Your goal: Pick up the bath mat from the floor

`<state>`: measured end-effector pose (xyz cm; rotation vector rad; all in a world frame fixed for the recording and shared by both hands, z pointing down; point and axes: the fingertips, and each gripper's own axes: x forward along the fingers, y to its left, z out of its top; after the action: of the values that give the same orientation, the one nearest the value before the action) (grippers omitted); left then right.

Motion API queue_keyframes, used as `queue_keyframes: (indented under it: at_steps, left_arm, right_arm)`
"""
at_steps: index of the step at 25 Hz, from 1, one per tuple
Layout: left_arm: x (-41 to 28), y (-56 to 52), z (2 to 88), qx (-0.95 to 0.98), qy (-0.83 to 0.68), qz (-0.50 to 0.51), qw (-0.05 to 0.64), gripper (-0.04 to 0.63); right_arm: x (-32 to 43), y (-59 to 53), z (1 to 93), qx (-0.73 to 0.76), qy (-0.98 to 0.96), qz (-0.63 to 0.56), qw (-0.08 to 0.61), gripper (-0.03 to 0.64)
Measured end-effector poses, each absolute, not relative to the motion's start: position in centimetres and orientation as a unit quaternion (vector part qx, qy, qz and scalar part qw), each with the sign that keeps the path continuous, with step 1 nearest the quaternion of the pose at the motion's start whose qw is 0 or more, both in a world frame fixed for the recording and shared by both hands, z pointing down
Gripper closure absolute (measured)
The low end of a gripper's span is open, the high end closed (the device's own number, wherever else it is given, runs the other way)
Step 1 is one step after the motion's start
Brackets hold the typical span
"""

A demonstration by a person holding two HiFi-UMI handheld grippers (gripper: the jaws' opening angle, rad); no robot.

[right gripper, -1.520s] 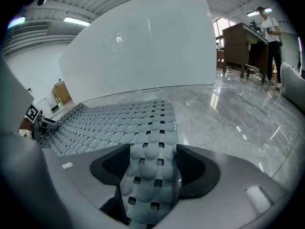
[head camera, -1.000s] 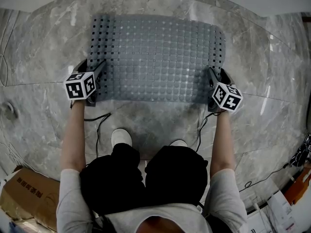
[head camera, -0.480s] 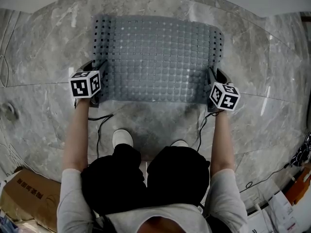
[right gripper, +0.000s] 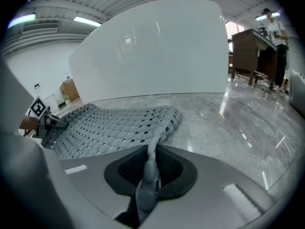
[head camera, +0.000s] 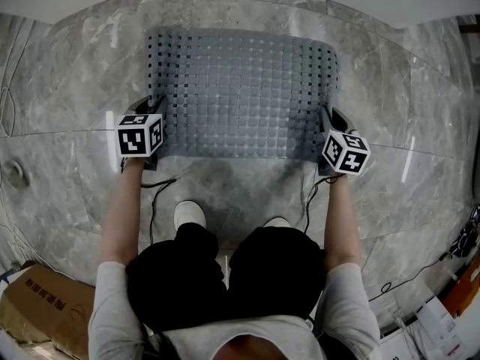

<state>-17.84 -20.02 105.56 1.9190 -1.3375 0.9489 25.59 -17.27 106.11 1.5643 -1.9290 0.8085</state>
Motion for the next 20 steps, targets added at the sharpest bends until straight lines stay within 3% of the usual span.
queue_keyframes:
  at_steps: [20]
  left_arm:
    - [-16.7, -21.1, 94.3, 0.759, -0.503, 0.298, 0.287, 0.526]
  right_arm:
    - [24.5, -17.9, 95.0, 0.599, -0.718, 0.275, 0.222, 0.58]
